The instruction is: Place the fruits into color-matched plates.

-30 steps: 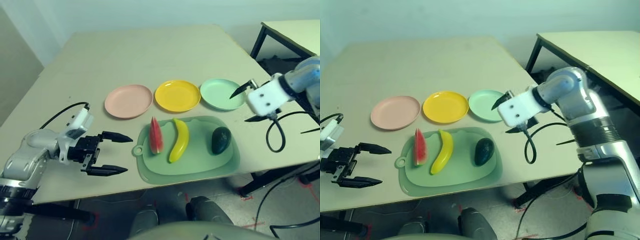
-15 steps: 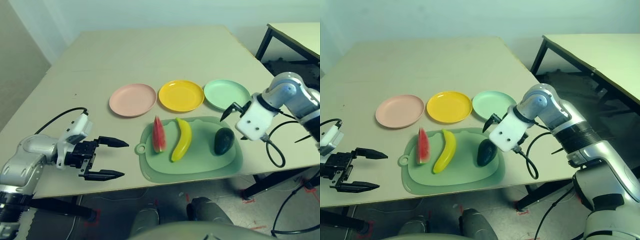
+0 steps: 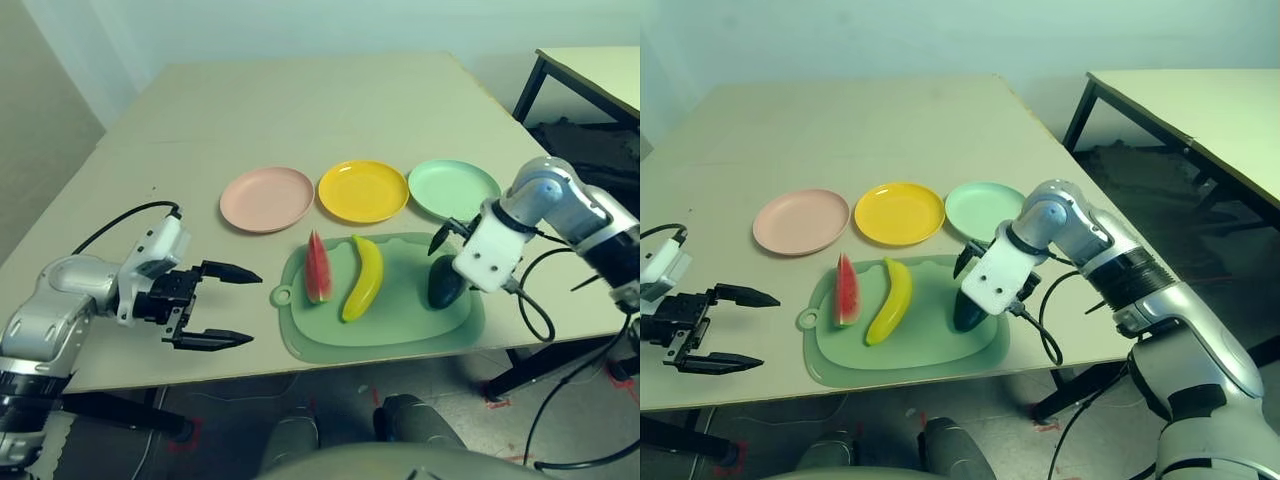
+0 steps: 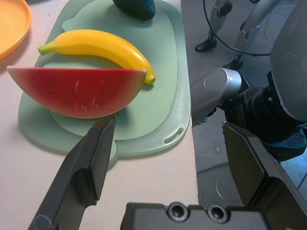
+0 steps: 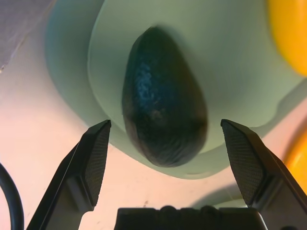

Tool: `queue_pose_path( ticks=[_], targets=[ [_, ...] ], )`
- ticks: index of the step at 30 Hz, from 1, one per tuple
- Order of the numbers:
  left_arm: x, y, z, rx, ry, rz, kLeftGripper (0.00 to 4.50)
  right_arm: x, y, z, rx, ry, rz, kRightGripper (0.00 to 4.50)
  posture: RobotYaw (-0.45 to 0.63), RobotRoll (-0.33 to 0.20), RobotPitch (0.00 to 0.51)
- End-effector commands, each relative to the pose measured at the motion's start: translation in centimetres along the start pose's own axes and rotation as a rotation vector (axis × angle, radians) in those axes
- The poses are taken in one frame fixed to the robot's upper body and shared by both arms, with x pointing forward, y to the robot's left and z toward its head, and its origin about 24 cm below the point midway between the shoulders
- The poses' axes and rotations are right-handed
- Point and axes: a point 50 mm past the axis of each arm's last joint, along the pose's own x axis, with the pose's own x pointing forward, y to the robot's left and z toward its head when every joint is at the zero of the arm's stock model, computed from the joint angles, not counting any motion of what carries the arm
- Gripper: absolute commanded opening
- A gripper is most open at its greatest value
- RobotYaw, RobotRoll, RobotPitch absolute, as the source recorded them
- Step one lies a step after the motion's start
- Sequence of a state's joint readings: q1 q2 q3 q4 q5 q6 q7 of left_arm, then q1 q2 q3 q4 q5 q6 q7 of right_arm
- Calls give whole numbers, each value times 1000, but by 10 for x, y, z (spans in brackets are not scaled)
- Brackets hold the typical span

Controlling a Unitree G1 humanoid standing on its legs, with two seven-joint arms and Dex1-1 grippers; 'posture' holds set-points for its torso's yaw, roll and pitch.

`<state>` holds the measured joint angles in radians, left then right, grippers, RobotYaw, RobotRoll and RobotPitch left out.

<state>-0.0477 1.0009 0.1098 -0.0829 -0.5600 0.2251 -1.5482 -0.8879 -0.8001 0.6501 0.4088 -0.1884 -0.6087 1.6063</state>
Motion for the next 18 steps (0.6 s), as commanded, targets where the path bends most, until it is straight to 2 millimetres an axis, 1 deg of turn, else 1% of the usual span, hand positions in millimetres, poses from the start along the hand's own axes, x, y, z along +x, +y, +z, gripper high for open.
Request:
queue_pose_path(
  ticks=[1, 8, 11, 13, 14, 18],
  targets=[
    [1, 0, 4, 19, 10, -2, 4500, 5, 0, -2, -1, 9, 20, 4462, -41, 0, 0],
    [-1, -3, 3, 13, 31, 7, 4500, 14, -2, 1, 15, -27, 22, 4462, -37, 0, 1],
    [-1, -3, 0, 12, 46, 7, 4500, 12, -5, 3, 15, -29, 9, 4062, -37, 0, 1],
    [-1, -3, 1, 13, 43, 8, 4500, 10, -6, 4, 17, -28, 5, 3372, -37, 0, 1],
    [-1, -3, 1, 13, 41, 8, 4500, 9, -5, 5, 16, -26, 5, 3108, -41, 0, 0],
    [1, 0, 0, 15, 37, 26, 4500, 3, -6, 4, 29, -19, -10, 3082, -50, 0, 0]
  ],
)
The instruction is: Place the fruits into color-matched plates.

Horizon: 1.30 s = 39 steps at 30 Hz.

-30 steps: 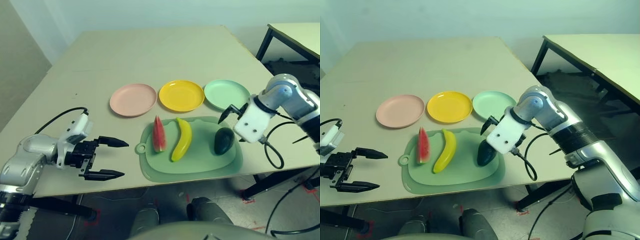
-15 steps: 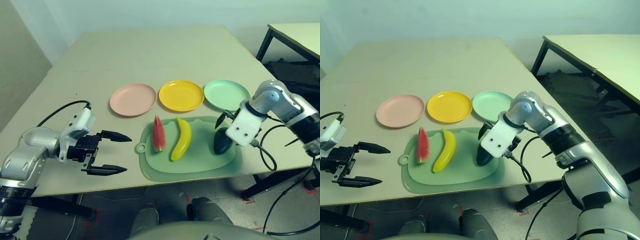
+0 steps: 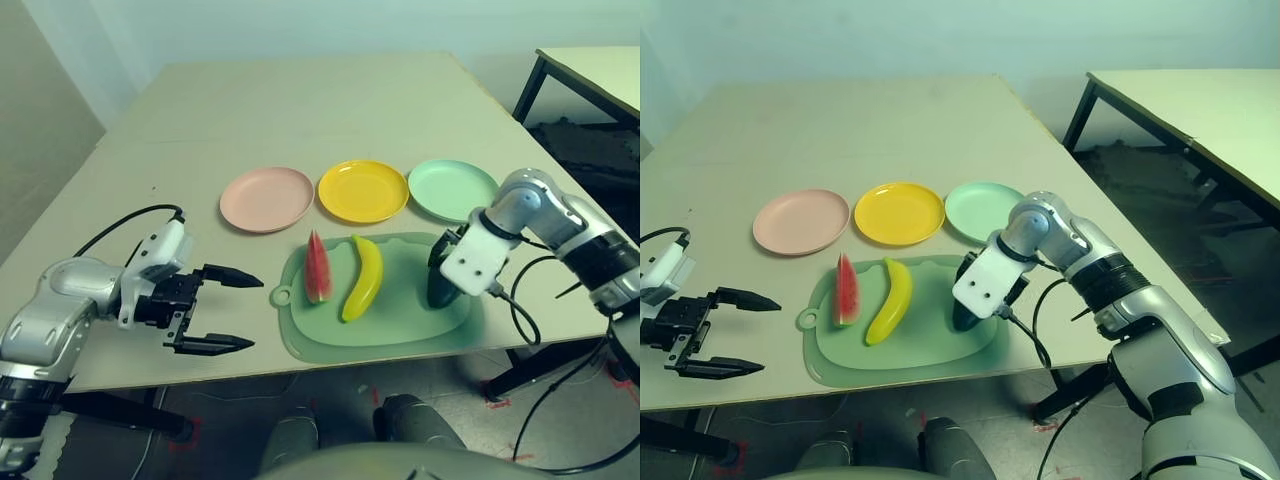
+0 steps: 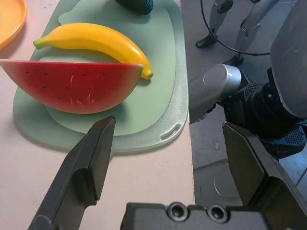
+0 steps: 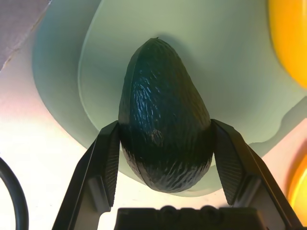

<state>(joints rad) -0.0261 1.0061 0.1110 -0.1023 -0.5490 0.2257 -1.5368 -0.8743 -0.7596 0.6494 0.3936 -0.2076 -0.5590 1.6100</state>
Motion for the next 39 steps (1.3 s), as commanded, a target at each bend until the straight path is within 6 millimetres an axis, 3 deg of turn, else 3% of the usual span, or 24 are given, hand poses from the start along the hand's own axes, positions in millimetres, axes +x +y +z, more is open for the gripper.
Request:
queue_pose_path(
  ticks=[1, 4, 10, 14, 21, 26, 30, 39],
  targets=[
    [0, 5, 2, 16, 12, 48, 4500, -9, -2, -2, 22, 4, -31, 3082, -51, 0, 0],
    [-1, 13, 2, -16, -13, 119, 4500, -25, -13, -11, 85, 11, -109, 3082, -52, 0, 0],
    [-2, 17, 2, -94, -22, 195, 4500, -66, -36, -49, 263, 176, -325, 3082, -55, 0, 0],
    [-1, 18, 1, -117, -10, 232, 4500, -75, -37, -71, 379, 303, -440, 3082, -55, 0, 0],
    [-1, 16, -3, -106, 19, 243, 4500, -67, -29, -94, 489, 496, -563, 3081, -34, 0, 0],
    [-7, 10, -5, -107, 34, 252, 4500, -44, -25, -99, 500, 526, -556, 3081, -16, 0, 0],
    [-8, 9, -6, -104, 40, 259, 4500, -35, -23, -100, 504, 536, -556, 4483, -16, 0, 0],
    [-11, 12, -10, -97, 56, 257, 4500, -40, -17, -102, 495, 541, -537, 4483, -30, 0, 3]
  ],
)
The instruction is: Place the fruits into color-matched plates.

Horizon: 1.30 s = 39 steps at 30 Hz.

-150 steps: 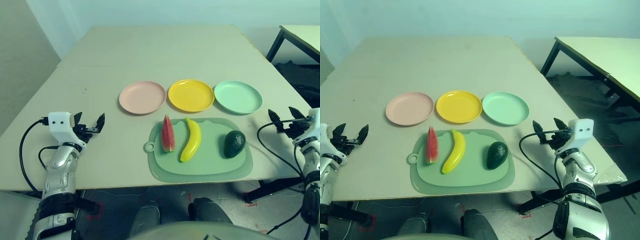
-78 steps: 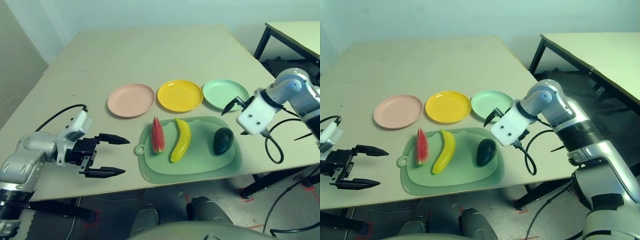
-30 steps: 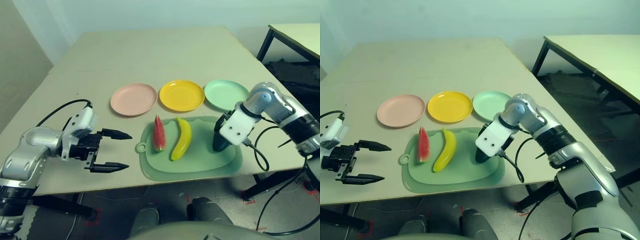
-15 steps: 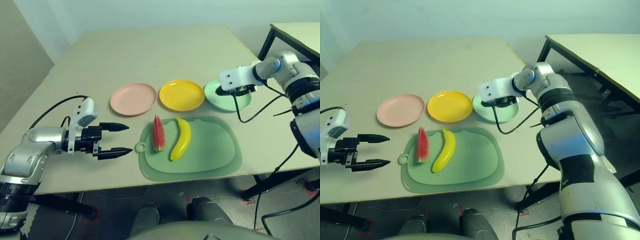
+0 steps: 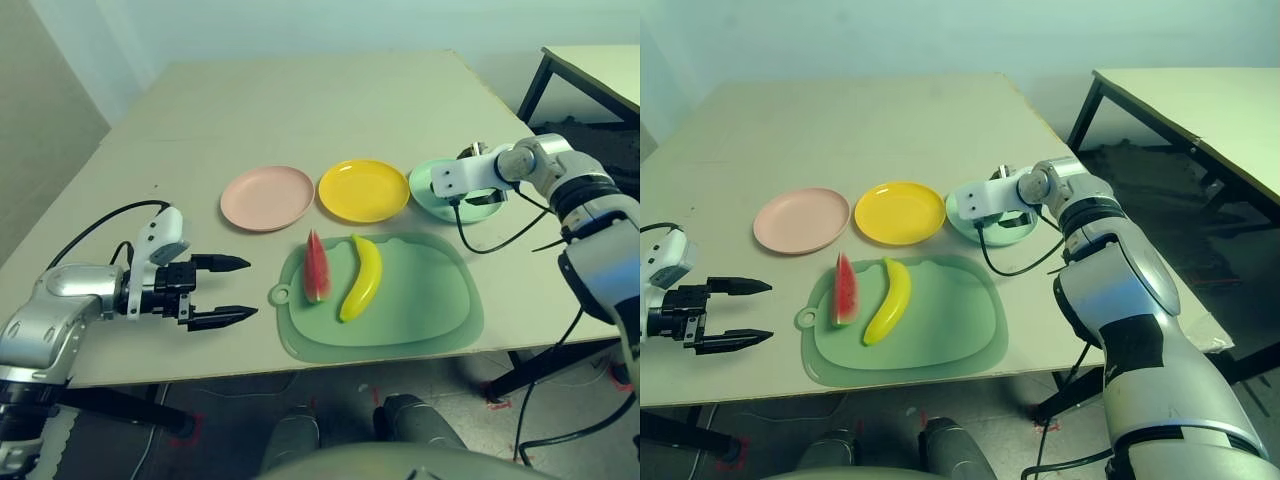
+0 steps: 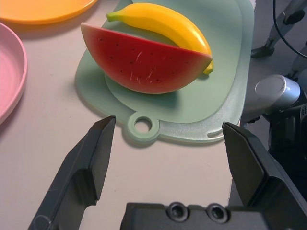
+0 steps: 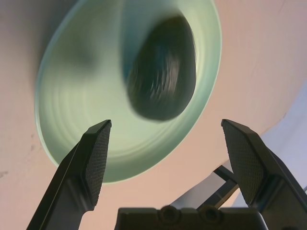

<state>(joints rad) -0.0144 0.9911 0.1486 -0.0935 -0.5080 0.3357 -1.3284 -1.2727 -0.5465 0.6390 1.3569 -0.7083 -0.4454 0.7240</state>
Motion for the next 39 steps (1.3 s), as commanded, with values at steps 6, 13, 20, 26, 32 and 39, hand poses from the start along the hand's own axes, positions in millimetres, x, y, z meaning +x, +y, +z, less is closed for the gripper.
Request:
queue_pose_path(
  ticks=[6, 13, 20, 26, 32, 39],
  targets=[
    [-5, 5, -3, 16, 28, -22, 4500, -22, -17, 15, -204, -119, 72, 4483, -48, 0, 8],
    [-6, -1, -1, 35, 6, -156, 4500, -40, -21, 83, -641, -465, 185, 4483, -53, 0, 12],
    [-5, -3, 9, 57, -28, -213, 4500, -41, 1, 132, -816, -634, 280, 4483, -38, 0, 19],
    [-4, -4, 10, 47, -20, -202, 4500, -41, 9, 162, -843, -673, 320, 4483, -33, 0, 20],
    [0, -7, 13, 43, -36, -187, 4500, -37, 12, 181, -789, -706, 356, 4483, -25, 0, 19],
    [1, -9, 12, 41, -40, -172, 4500, -22, 25, 187, -812, -669, 440, 4483, -7, 0, 21]
  ],
)
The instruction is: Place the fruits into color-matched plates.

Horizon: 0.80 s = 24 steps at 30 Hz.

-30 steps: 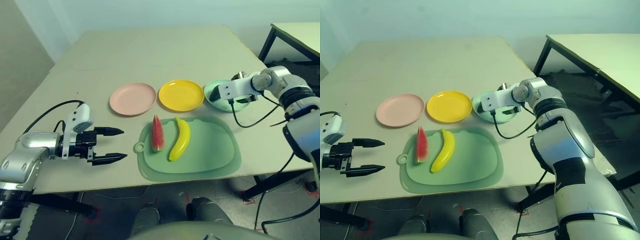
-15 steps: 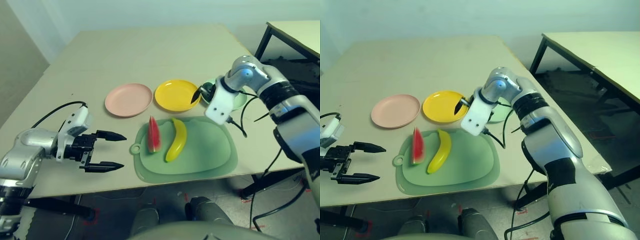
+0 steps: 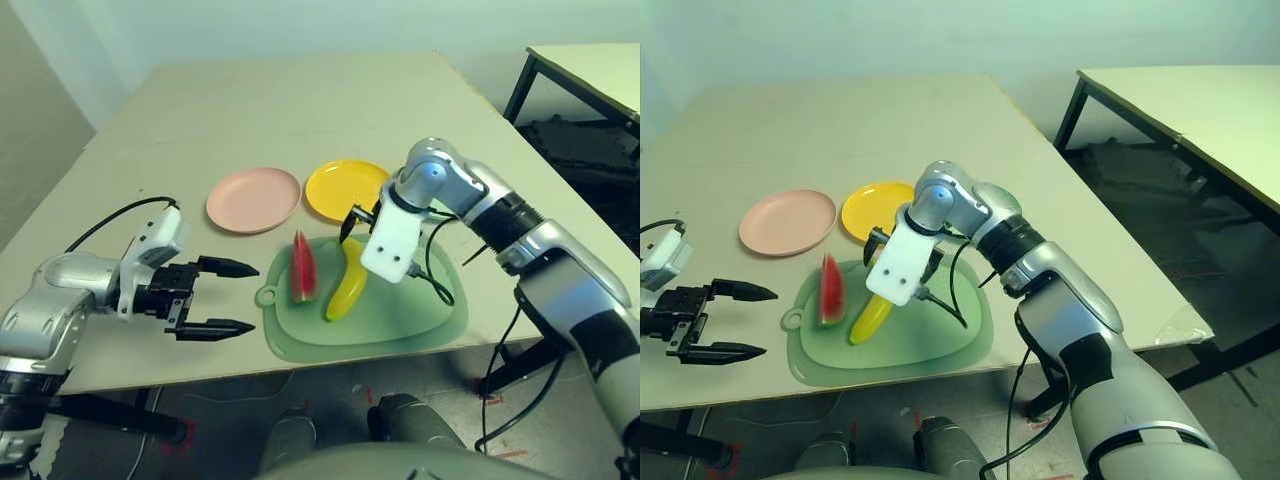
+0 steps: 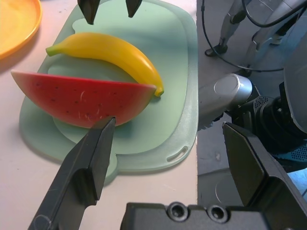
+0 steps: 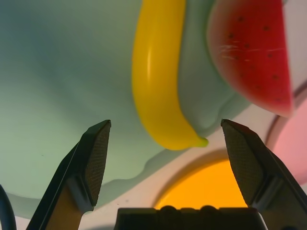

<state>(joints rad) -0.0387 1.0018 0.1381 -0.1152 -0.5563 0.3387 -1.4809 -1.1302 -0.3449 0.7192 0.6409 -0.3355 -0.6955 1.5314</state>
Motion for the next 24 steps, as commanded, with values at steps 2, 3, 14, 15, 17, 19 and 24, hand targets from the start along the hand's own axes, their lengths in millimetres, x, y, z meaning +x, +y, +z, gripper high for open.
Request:
queue_pose_path(
  ticks=[2, 3, 14, 15, 17, 19, 24],
  targets=[
    [-1, -1, 2, 13, -1, 10, 4500, 16, 2, 0, 8, -5, 53, 4483, -2, 0, 20],
    [-1, -2, 2, 13, -1, 11, 4500, 19, 1, 1, 11, -7, 56, 4483, 0, 0, 20],
    [0, -7, 0, 8, -1, 16, 4500, 35, 3, -5, 50, -4, 75, 4483, 19, 0, 19],
    [0, -7, 1, 8, -2, 16, 4500, 36, 6, -6, 55, -6, 85, 4483, 20, 0, 19],
    [1, -7, 1, 10, -4, 16, 4500, 35, 12, -8, 67, -5, 105, 4483, 21, 0, 19],
    [0, -7, 1, 12, -5, 16, 4500, 34, 20, -11, 78, -2, 132, 4483, 20, 0, 17],
    [-1, -6, 0, 13, 0, 15, 4500, 29, 35, -15, 89, 2, 159, 4483, 10, 0, 16]
  ],
)
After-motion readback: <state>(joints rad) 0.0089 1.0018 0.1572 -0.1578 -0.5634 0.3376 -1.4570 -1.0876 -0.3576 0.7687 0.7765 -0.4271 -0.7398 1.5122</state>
